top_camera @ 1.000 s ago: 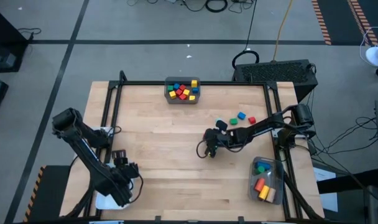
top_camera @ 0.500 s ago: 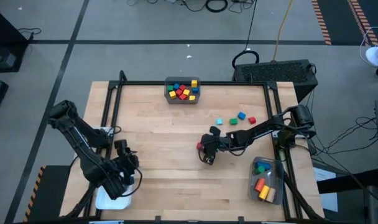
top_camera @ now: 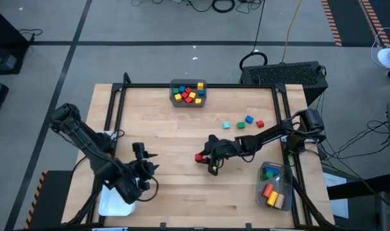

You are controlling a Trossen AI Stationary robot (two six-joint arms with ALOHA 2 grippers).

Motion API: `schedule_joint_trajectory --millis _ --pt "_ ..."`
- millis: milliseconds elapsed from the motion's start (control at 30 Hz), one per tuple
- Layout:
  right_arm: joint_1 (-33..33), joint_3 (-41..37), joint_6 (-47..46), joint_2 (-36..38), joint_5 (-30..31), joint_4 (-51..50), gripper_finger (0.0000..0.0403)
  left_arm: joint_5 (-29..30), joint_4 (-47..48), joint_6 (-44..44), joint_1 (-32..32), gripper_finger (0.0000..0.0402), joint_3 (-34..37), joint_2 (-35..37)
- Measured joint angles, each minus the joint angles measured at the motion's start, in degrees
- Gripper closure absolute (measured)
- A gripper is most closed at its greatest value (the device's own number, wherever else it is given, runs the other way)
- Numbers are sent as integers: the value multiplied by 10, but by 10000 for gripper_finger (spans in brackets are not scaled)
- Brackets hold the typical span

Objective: Sort blocks by size
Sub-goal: Put the red half circle block into the white bin

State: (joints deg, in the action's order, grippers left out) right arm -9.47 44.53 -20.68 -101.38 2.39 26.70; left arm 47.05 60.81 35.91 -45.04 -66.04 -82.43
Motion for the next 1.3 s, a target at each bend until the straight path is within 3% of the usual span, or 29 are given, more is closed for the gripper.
schedule_joint_trajectory --millis 433,733,1067,1300 --pt "-17 0 -16 0 -59 94 286 1 -174 -187 55 189 0 0" --pt "-28 0 -29 1 -70 128 286 -3 -241 -316 65 189 0 0" --pt "-31 0 -42 1 -132 207 286 -83 -339 -459 84 189 0 -1" --pt "-39 1 -74 1 -134 235 286 -168 -369 -578 119 189 0 -33"
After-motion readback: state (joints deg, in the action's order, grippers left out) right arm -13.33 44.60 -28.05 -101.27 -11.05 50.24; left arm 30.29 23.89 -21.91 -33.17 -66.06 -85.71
